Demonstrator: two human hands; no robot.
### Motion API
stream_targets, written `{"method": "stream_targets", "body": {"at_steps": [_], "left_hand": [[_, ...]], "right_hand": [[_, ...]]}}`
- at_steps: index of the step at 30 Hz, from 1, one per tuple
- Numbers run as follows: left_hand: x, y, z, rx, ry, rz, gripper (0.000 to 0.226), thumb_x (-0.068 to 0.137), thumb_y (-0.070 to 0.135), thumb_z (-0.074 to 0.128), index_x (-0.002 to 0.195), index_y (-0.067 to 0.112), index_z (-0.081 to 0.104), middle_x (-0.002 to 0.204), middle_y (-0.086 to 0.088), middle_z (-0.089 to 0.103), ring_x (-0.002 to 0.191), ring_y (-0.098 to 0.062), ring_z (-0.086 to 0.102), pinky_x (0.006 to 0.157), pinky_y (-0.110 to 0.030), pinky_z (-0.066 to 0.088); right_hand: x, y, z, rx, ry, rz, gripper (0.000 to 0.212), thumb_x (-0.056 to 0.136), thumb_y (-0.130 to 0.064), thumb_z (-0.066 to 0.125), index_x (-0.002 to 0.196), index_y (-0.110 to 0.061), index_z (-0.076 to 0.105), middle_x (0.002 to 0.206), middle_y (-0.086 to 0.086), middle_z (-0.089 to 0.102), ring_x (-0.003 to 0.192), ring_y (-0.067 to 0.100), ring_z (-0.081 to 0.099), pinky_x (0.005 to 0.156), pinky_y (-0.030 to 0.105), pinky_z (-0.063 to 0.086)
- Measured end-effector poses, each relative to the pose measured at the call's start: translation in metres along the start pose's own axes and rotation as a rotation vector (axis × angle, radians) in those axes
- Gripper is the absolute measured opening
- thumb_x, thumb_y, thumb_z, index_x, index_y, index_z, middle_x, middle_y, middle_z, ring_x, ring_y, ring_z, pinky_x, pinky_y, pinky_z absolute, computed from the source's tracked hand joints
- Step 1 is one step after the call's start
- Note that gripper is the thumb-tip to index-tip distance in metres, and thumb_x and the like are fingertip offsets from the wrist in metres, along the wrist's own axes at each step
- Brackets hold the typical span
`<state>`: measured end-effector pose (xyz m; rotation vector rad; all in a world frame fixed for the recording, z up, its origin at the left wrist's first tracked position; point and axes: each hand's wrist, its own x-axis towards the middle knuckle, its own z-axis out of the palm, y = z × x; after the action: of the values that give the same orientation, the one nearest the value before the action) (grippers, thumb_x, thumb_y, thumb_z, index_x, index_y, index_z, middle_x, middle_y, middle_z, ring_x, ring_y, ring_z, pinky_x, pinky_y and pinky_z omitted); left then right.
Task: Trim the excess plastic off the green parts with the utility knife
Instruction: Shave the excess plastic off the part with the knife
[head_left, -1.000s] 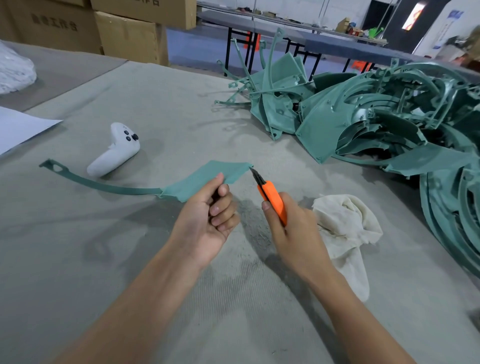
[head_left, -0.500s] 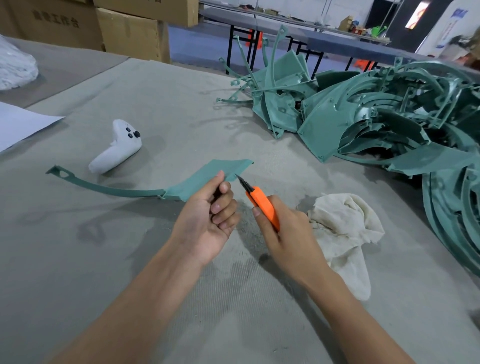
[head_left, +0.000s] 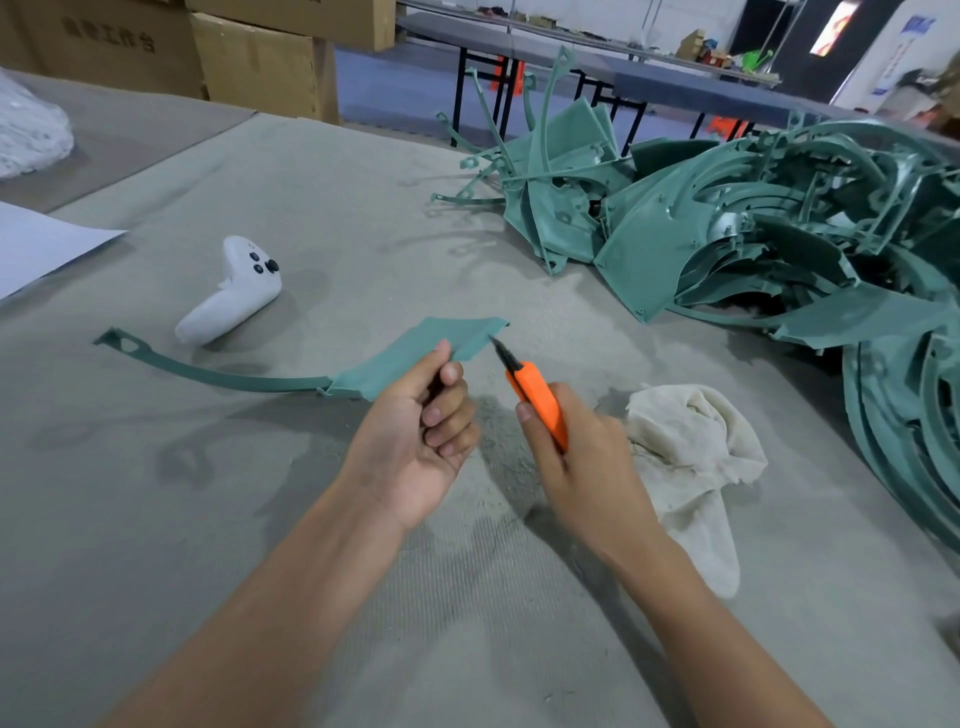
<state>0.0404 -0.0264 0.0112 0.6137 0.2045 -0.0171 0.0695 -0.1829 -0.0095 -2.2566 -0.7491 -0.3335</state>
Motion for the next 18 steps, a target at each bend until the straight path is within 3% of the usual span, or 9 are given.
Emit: {"method": "stream_targets", "body": {"at_steps": [4, 13, 18], "left_hand": [[0.0012, 0.0005, -0.0011, 0.005, 0.010, 0.009, 0.037, 0.087, 0.030, 0.053, 0.052, 0.019, 0.053, 0.041, 0.008, 0.023, 0.034, -0.006, 0.018, 0.037, -0.020, 0.016], [0.0013, 0.0004, 0.0000, 0.010, -0.010, 0.011, 0.031, 0.082, 0.031, 0.055, 0.054, 0.019, 0.053, 0.041, 0.008, 0.023, 0.035, -0.007, 0.018, 0.039, -0.021, 0.015], [0.0020, 0.0001, 0.0011, -0.004, 0.002, -0.003, 0.040, 0.092, 0.030, 0.050, 0.053, 0.019, 0.052, 0.041, 0.007, 0.022, 0.035, -0.007, 0.017, 0.038, -0.021, 0.015]], "right_hand": [[-0.0020, -0.0036, 0.0025, -0.012, -0.040, -0.050, 0.021, 0.101, -0.026, 0.051, 0.084, -0.022, 0.041, 0.052, -0.013, 0.036, 0.045, 0.010, 0.039, 0.048, 0.025, 0.028], [0.0005, -0.0046, 0.0009, -0.007, -0.040, -0.035, 0.021, 0.101, -0.028, 0.051, 0.084, -0.019, 0.043, 0.052, -0.012, 0.037, 0.045, 0.012, 0.039, 0.049, 0.024, 0.028], [0.0020, -0.0046, -0.0003, 0.026, -0.022, -0.011, 0.021, 0.101, -0.028, 0.052, 0.082, -0.020, 0.045, 0.053, -0.011, 0.040, 0.046, 0.012, 0.041, 0.047, 0.022, 0.030]]}}
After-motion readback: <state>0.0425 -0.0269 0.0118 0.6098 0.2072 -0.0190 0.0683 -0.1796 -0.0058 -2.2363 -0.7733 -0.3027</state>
